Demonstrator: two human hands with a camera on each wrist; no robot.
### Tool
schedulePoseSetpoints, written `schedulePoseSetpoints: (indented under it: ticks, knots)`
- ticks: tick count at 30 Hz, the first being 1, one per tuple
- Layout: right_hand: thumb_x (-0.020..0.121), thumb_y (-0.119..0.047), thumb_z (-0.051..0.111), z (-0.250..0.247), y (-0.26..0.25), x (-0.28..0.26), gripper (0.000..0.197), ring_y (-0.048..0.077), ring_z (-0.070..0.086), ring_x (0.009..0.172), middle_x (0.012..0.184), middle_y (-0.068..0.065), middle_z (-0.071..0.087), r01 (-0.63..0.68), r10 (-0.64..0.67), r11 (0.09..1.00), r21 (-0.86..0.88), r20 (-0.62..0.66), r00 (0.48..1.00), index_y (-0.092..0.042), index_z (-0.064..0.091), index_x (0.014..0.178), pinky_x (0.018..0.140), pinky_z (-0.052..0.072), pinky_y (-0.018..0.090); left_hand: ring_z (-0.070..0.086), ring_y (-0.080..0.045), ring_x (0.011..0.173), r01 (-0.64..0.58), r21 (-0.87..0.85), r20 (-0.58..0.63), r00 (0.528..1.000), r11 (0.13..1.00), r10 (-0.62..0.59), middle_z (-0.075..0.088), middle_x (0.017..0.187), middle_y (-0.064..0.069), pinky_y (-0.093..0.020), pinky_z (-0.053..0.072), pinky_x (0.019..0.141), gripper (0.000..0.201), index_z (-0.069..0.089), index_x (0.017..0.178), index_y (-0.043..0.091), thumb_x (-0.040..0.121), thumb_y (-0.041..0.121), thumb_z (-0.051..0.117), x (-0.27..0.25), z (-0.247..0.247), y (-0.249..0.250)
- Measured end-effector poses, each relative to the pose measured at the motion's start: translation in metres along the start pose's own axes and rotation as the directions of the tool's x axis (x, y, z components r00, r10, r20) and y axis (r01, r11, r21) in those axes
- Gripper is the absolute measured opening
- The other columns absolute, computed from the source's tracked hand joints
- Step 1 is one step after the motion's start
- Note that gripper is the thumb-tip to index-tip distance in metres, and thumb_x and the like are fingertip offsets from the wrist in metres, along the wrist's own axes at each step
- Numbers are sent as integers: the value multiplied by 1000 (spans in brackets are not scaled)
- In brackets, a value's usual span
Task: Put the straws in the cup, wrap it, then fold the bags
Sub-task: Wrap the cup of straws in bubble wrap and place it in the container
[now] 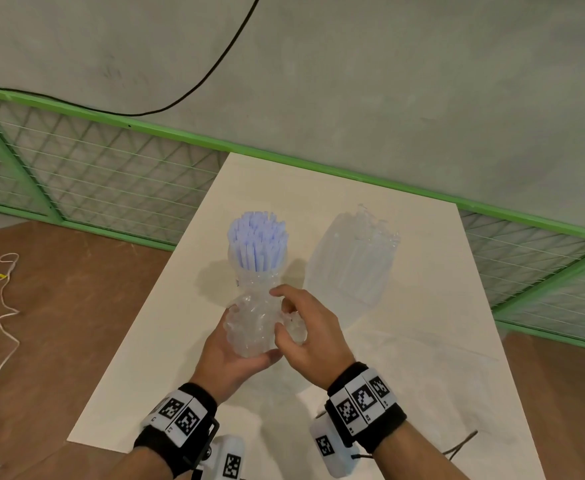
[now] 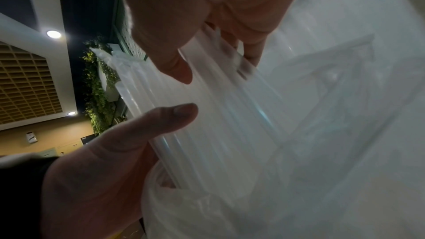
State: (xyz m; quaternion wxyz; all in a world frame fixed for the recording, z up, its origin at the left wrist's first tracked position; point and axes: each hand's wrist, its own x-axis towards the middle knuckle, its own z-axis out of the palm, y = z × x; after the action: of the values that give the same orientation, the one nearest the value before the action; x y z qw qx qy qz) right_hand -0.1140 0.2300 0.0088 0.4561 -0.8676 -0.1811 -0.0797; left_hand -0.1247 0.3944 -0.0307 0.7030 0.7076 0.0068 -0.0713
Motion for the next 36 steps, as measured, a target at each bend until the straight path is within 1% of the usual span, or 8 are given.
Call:
schedulePoseSetpoints:
  ticks: [4,7,10,14,20,25,30,36]
  knots:
    - [79,-6,68,2,4,0,25,7,55,90,98,-4,54,83,-84,996,-29,-53,995,-14,64,103,82,46,21,61,0,110,-14,-13,-2,1000,1000,14,65,117,18,-10,47,83,80,51,127,30,61,5,89,0,2,4]
    - [77,-2,69,1,8,-1,22,12,55,95,101,-2,55,87,-91,995,-45,-88,992,-11,60,95,85,45,22,58,-1,115,-3,-5,-12,1000,1000,3,63,121,17,-18,46,90,83,50,129,34,61,11,91,1,0,1]
    - [81,-8,66,1,10,-4,27,11,58,103,106,-6,60,15,-18,999,-35,-92,996,-21,53,100,89,42,17,57,-1,116,5,16,-16,1000,1000,-5,63,121,19,-24,42,94,84,49,128,39,56,27,91,0,-1,0]
    - [87,-14,62,1,12,-4,25,4,59,93,98,-8,63,-77,77,997,-8,-85,993,-27,49,105,83,43,14,58,0,113,8,32,-21,1000,999,-7,63,119,20,-21,42,92,85,49,128,38,52,33,89,0,-1,2]
    - [90,-6,67,-4,12,1,18,0,56,94,101,-3,62,48,-69,991,-127,-165,984,-13,64,107,85,38,5,59,2,110,12,36,-39,999,999,-10,64,116,21,-22,43,91,81,52,124,39,53,30,90,2,-1,0]
    - [88,-14,72,-9,19,0,17,-2,60,96,101,-8,68,34,-50,992,-119,-130,990,-17,69,104,86,43,8,58,1,111,19,48,-48,999,999,-17,64,116,21,-26,44,94,81,51,124,42,54,32,90,2,-2,-1]
    - [87,-17,74,-16,18,2,21,-5,62,98,103,-11,71,-23,18,999,-42,-96,995,-18,71,107,89,46,11,60,4,105,44,41,-50,998,998,-42,65,112,25,-23,45,89,78,52,119,45,53,29,90,2,-1,2]
    - [77,-19,83,-48,0,16,28,2,69,85,89,-9,74,-80,101,993,91,-250,963,-17,74,104,82,50,14,60,5,107,51,33,-51,997,998,-49,64,113,27,-20,44,90,85,50,124,43,49,35,89,2,-2,0]
